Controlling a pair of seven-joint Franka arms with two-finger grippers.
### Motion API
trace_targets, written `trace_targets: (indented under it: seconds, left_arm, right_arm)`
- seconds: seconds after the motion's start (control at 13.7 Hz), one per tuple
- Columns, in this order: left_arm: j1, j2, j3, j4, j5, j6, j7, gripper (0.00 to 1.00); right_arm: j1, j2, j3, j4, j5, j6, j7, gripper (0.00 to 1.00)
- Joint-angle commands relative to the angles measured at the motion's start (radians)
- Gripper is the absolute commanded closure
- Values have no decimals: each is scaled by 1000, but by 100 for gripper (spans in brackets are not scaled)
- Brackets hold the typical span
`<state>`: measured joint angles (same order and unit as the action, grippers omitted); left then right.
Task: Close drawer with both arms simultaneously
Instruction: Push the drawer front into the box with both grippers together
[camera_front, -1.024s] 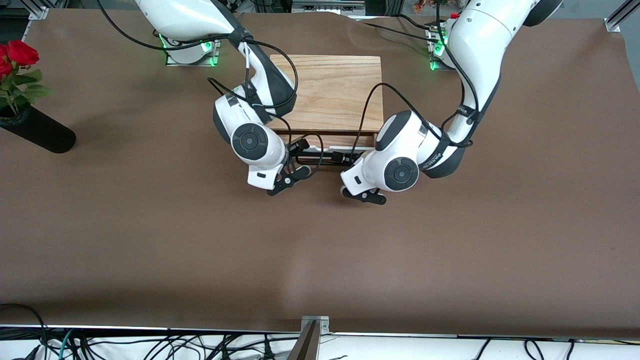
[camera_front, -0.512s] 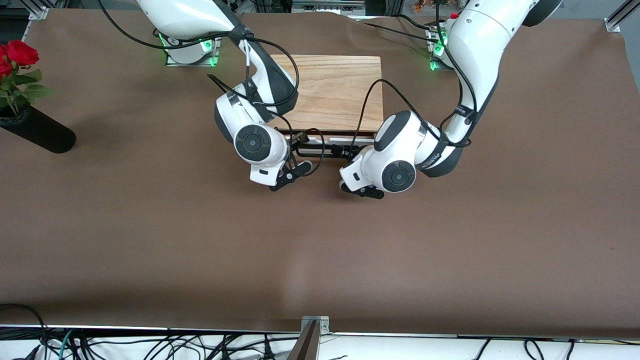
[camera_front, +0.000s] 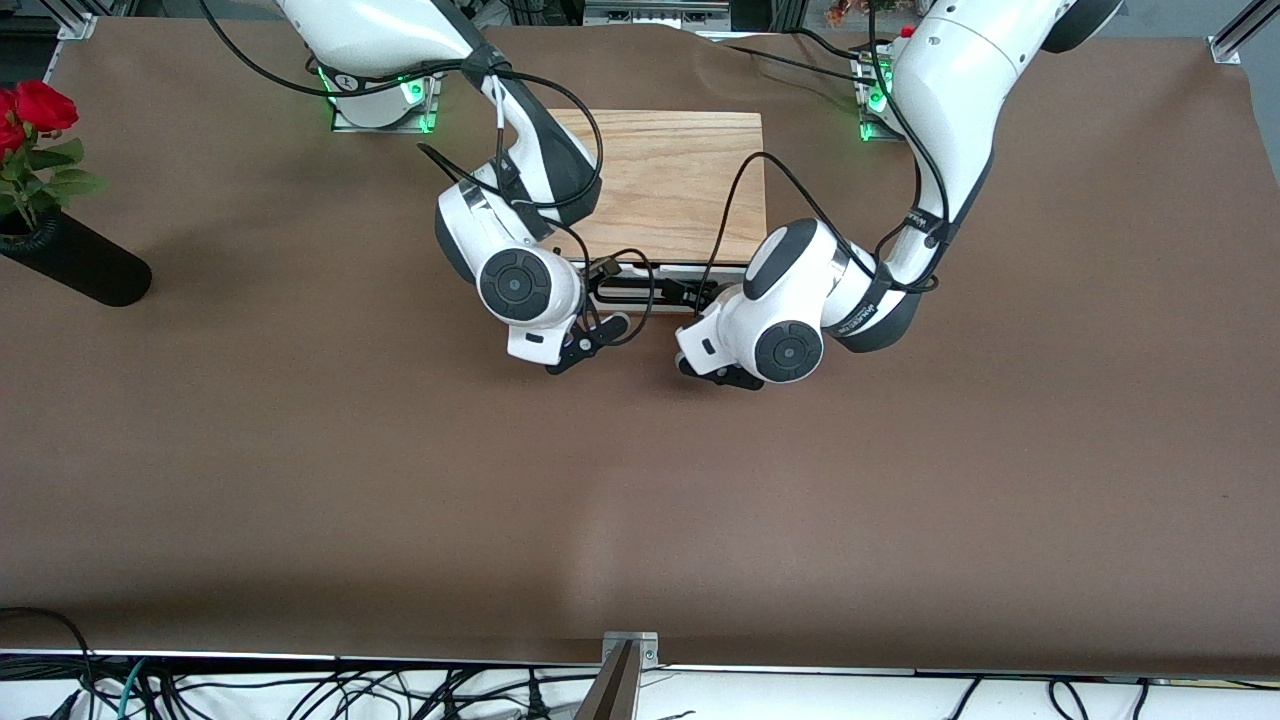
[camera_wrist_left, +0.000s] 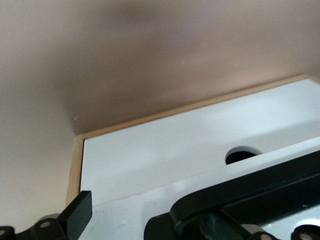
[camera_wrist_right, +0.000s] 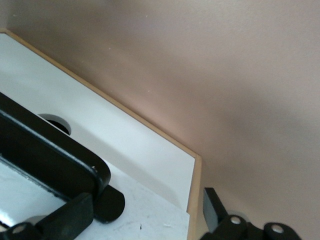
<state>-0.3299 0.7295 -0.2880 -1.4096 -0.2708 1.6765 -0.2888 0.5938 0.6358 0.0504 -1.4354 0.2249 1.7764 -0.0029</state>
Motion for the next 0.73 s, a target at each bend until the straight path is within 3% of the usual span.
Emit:
trace_targets:
  seconds: [0.0,0.66]
  left_arm:
    - [-6,-4,9,-20,-30,-29,14,0]
    - [-6,-1,9,-12,-30,-29,14,0]
  right_arm:
    - [3,-4,9,7,42,-31,-8,0]
    - [3,-1,9,6,48,-69,-8,0]
